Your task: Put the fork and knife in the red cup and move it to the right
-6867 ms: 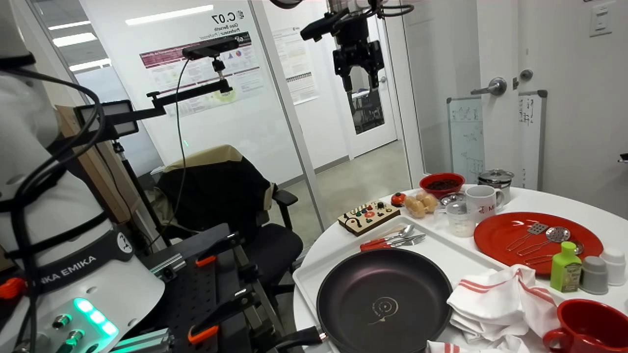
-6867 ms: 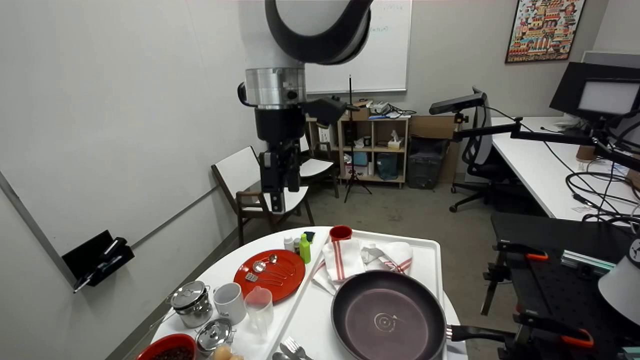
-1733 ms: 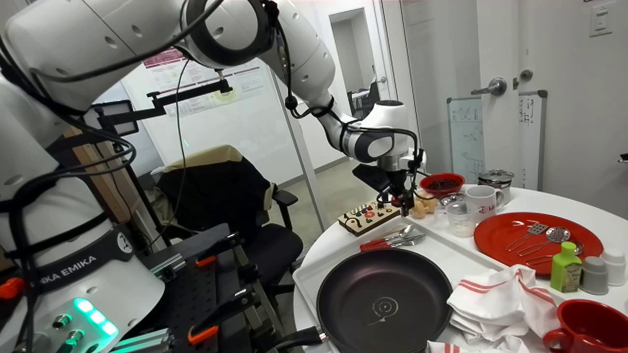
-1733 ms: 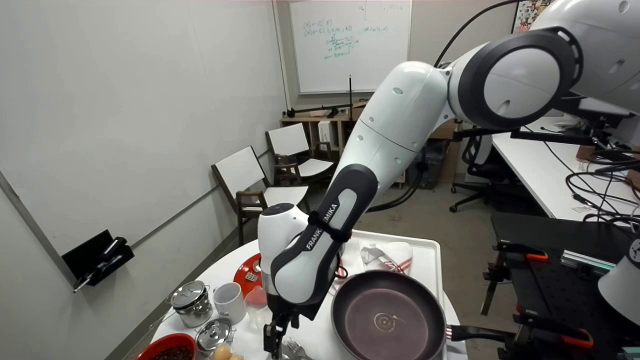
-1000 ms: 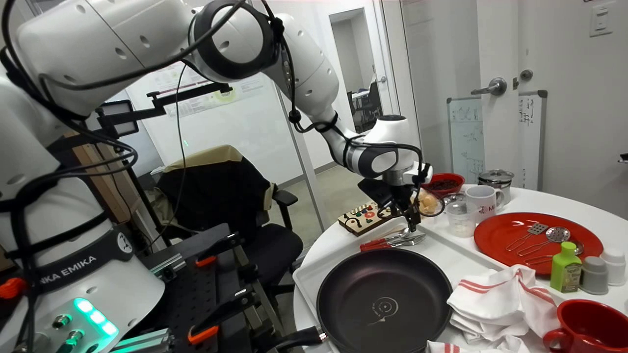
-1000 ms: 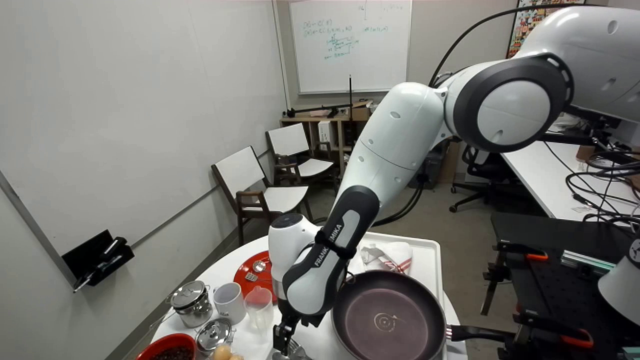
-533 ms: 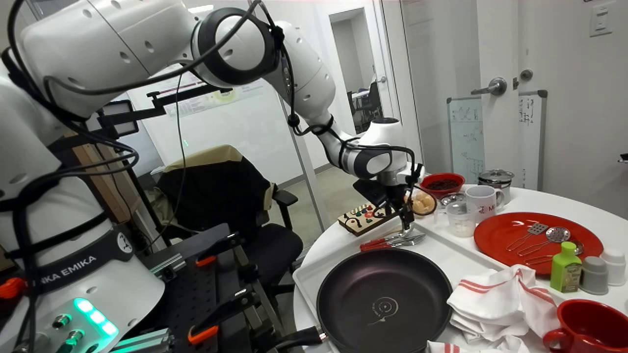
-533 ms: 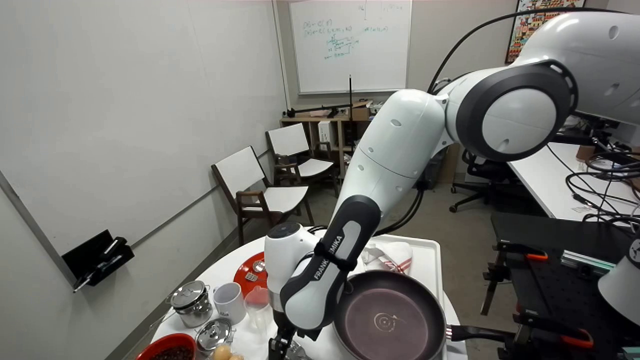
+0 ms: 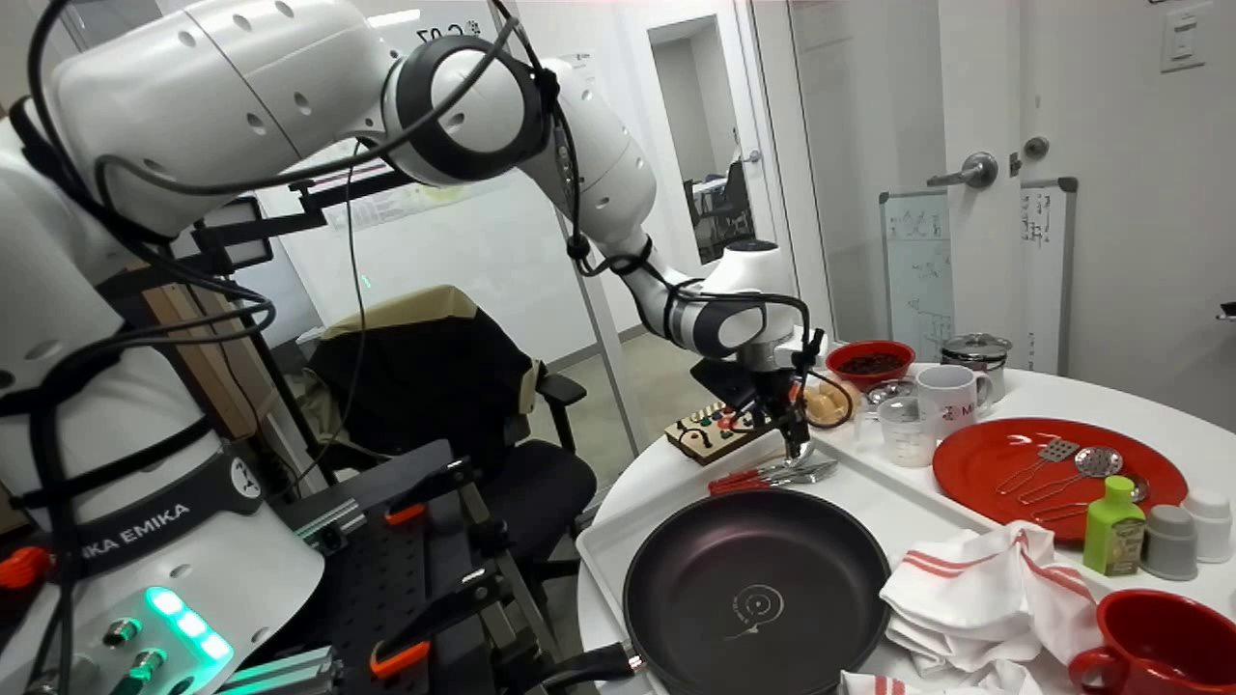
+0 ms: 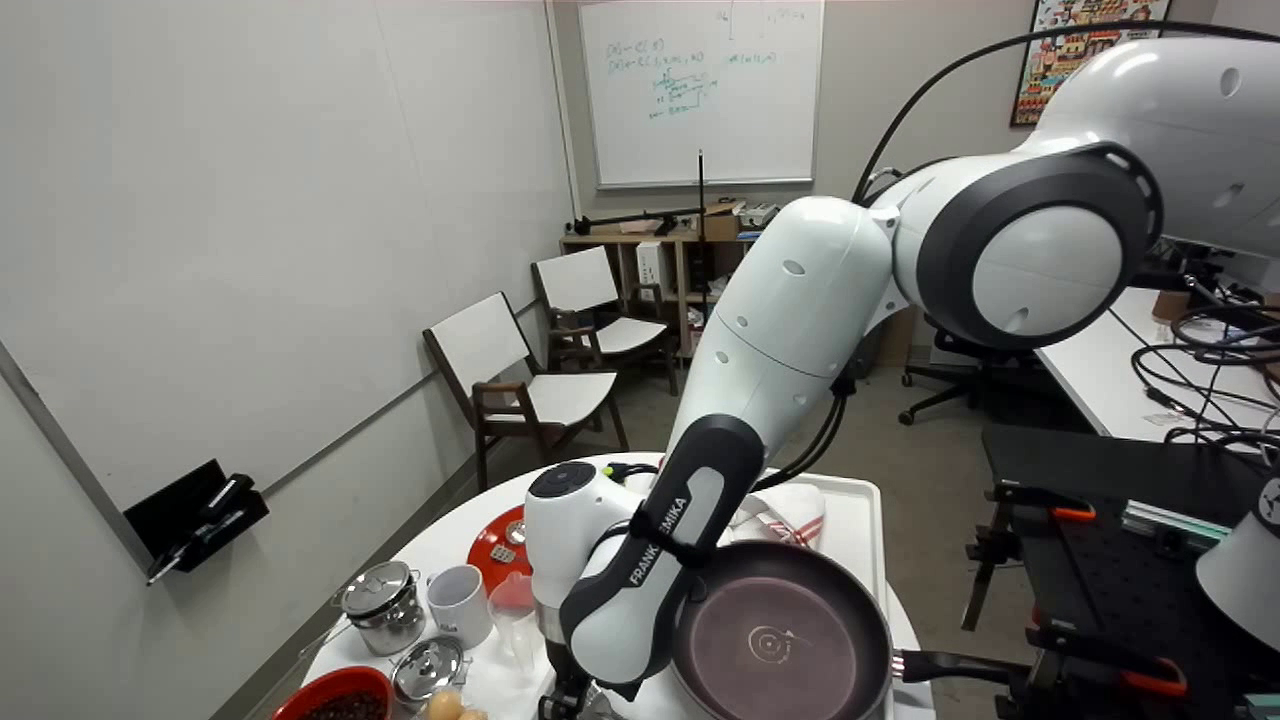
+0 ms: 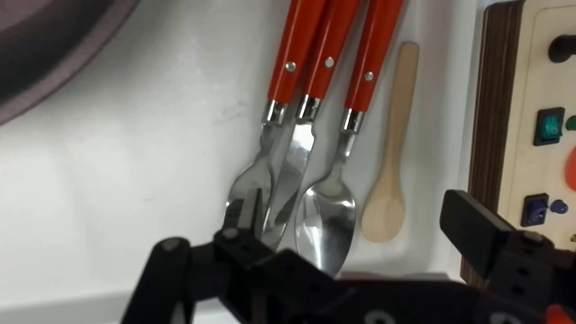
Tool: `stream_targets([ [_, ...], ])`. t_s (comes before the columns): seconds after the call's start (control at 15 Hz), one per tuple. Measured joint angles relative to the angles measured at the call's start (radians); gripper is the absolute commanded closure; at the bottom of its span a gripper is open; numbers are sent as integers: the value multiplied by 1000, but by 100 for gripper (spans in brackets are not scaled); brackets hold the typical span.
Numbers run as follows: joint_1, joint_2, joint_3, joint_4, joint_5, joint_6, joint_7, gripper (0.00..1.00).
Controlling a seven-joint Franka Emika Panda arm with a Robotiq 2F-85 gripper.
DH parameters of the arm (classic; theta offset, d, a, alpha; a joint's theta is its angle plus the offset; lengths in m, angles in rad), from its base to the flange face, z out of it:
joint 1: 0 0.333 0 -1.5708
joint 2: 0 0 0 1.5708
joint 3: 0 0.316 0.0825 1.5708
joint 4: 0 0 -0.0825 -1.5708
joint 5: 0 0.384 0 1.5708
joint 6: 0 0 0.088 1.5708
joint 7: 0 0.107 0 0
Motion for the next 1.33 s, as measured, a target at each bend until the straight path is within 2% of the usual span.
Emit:
stream_targets([
  [0.53, 0, 75, -16, 94, 0, -80, 9, 0],
  [1.33, 36, 123, -15, 170, 0, -88, 21, 0],
])
